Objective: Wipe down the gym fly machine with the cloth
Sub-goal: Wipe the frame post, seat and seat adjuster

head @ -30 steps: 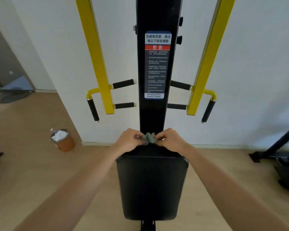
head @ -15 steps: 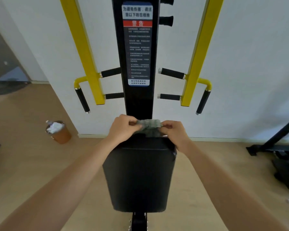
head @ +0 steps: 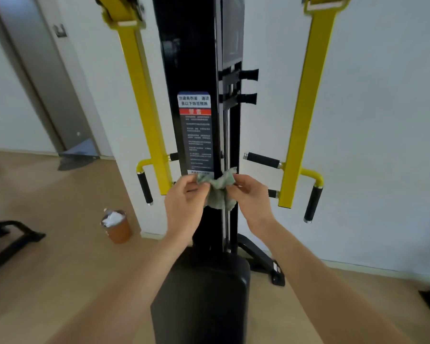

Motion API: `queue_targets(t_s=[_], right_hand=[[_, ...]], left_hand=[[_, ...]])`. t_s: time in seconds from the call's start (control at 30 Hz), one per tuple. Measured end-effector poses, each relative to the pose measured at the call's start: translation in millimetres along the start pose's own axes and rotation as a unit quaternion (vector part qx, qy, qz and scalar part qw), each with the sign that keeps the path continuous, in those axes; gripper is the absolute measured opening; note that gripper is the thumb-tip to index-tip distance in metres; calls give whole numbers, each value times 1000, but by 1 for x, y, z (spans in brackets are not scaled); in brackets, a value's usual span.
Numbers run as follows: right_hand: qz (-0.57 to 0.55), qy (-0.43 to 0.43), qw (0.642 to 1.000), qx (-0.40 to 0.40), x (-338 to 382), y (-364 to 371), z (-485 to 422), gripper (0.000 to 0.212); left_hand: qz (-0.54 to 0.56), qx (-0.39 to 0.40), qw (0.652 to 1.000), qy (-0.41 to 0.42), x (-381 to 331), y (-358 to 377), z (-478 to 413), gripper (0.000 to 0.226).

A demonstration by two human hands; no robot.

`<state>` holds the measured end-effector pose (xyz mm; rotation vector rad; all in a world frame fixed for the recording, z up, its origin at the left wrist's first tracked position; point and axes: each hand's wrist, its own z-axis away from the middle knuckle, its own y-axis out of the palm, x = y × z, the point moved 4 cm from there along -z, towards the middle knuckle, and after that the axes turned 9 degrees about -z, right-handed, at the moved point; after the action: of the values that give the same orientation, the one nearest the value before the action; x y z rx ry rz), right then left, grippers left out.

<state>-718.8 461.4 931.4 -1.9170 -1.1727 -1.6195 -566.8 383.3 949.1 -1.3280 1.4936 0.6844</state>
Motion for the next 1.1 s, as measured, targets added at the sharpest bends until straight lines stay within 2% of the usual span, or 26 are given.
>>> queue_targets(t_s=[0.1,0.33,0.63,0.8,0.93,1.03,1.1], right_hand=[[8,-49,998,24,33,18,-12,28],[29,-125,991,48,86,41,-17,26],[73,-117,988,71,145,47,-66,47],[102,-142,984,44,184,57,-85,52],[126,-176,976,-1,202,61,-91,43],[150,-197,968,-40,199,63,-84,20],[170,-188,966,-39,187,62,-75,16]], left_hand=[[31,4,999,37,-26,-10,-17,27],[18,-4,992,122,-65,-20,-30,46],[-62,-87,977,185,-123,-13,-57,41],[-96,-134,965,202,-163,-13,-71,43],[-150,-181,948,216,-187,-20,-85,29],[-186,-183,941,214,-187,-20,-87,19],[-201,-176,945,190,-176,-17,-83,16]])
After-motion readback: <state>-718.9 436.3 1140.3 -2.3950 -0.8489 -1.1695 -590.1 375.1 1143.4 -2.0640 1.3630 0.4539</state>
